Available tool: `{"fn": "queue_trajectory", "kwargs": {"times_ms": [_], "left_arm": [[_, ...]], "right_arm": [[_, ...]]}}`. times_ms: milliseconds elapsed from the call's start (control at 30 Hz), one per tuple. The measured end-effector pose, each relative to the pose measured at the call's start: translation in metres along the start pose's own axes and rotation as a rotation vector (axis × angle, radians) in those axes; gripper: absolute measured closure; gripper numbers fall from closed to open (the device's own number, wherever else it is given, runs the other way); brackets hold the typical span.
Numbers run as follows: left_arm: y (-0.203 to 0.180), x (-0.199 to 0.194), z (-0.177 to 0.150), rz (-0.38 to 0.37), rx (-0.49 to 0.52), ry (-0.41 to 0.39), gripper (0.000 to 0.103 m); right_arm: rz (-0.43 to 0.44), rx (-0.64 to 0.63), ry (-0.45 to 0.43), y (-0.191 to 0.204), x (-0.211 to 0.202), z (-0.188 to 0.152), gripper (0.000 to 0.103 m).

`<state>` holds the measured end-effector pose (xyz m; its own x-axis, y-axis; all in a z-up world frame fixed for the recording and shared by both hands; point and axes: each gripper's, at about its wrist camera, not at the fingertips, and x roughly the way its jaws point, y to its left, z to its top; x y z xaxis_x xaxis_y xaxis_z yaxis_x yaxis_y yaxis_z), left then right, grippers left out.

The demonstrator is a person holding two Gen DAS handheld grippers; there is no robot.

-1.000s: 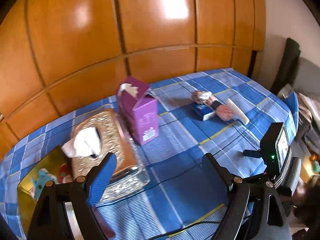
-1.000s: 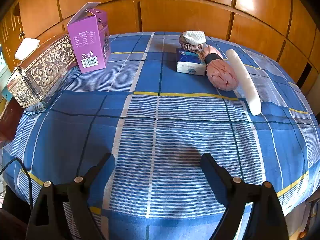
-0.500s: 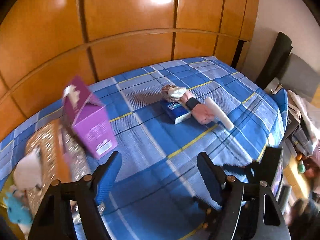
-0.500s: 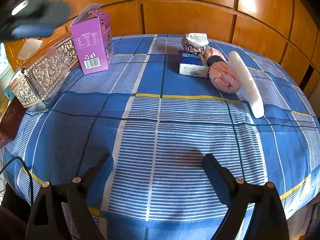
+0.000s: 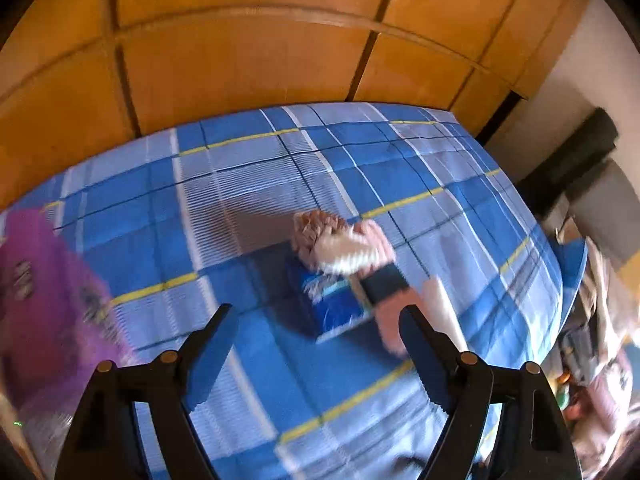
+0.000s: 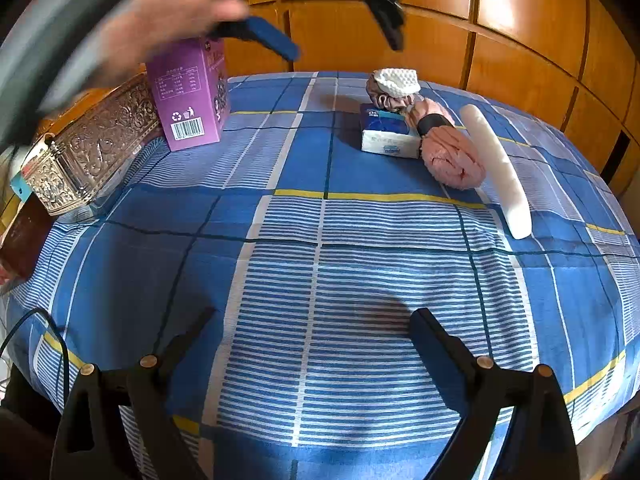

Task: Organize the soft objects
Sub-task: 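Lower the left gripper onto the brown satin scrunchie and close it, then lift the scrunchie with the left gripper while the right gripper grasps the white foam pad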

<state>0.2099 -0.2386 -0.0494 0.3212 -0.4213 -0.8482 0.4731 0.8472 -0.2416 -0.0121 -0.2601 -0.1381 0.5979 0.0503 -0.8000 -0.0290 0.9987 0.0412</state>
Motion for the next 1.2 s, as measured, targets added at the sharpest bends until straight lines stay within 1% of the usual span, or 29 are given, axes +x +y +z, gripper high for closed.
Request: {"fn": "queue_trajectory", "kwargs": {"times_ms": [67, 233, 300, 333, 400, 433, 467, 533, 633, 700, 767, 833, 900, 933, 1000, 1067, 1200], "left_arm": [[0.000, 0.017, 0.016, -0.003, -0.030, 0.018, 0.019], [0.001, 0.053, 0.043, -0.012, -0.093, 0.061, 0.019], [0.002, 0.068, 0.049, -0.013, -0.107, 0.085, 0.019], [0.003, 0.076, 0.050, -0.014, -0.111, 0.101, 0.021], [0.005, 0.087, 0.052, -0.003, -0.114, 0.126, 0.037], [0.006, 0.092, 0.051, -0.013, -0.098, 0.144, 0.057], [0.006, 0.093, 0.050, -0.014, -0.085, 0.147, 0.059], [0.007, 0.085, 0.044, -0.007, -0.074, 0.115, 0.063], [0.014, 0.064, 0.034, -0.016, -0.090, 0.063, 0.063], [0.017, 0.050, 0.029, -0.023, -0.084, 0.038, 0.063], [0.019, 0.035, 0.020, -0.001, -0.061, 0.009, 0.063], [0.019, 0.027, 0.012, 0.011, -0.033, -0.003, 0.063], [0.020, 0.018, -0.002, 0.035, -0.005, -0.012, 0.063], [0.022, 0.016, -0.007, 0.037, 0.001, -0.010, 0.063], [0.024, 0.013, -0.021, 0.040, 0.009, 0.001, 0.063], [0.026, 0.011, -0.034, 0.050, 0.019, 0.006, 0.063], [0.029, 0.006, -0.062, 0.064, 0.045, 0.019, 0.063]], "right_arm": [[0.002, 0.001, -0.001, 0.000, 0.000, 0.000, 0.006], [0.007, 0.002, -0.008, 0.000, -0.001, -0.001, 0.006], [0.008, 0.003, -0.009, 0.000, -0.001, -0.001, 0.006], [0.009, 0.004, -0.010, 0.000, -0.001, -0.002, 0.006], [0.009, 0.004, -0.010, 0.000, -0.001, -0.001, 0.006], [0.009, 0.004, -0.010, 0.000, -0.001, -0.001, 0.006], [0.009, 0.004, -0.010, 0.000, -0.001, -0.001, 0.006], [0.011, 0.003, -0.008, 0.000, -0.001, -0.001, 0.006], [0.013, 0.002, -0.005, -0.001, -0.001, -0.001, 0.006], [0.013, 0.002, 0.001, -0.001, -0.001, 0.000, 0.006], [0.010, -0.001, 0.003, -0.001, 0.000, 0.000, 0.006], [0.008, -0.003, 0.012, 0.000, 0.001, 0.002, 0.006], [0.011, -0.001, 0.029, -0.001, 0.002, 0.005, 0.009], [0.013, 0.001, 0.041, -0.002, 0.002, 0.008, 0.014], [0.027, 0.041, 0.052, -0.011, -0.001, 0.011, 0.021], [0.052, 0.113, 0.054, -0.028, -0.007, 0.016, 0.022], [0.054, 0.274, -0.028, -0.076, -0.026, 0.025, 0.022]]}}
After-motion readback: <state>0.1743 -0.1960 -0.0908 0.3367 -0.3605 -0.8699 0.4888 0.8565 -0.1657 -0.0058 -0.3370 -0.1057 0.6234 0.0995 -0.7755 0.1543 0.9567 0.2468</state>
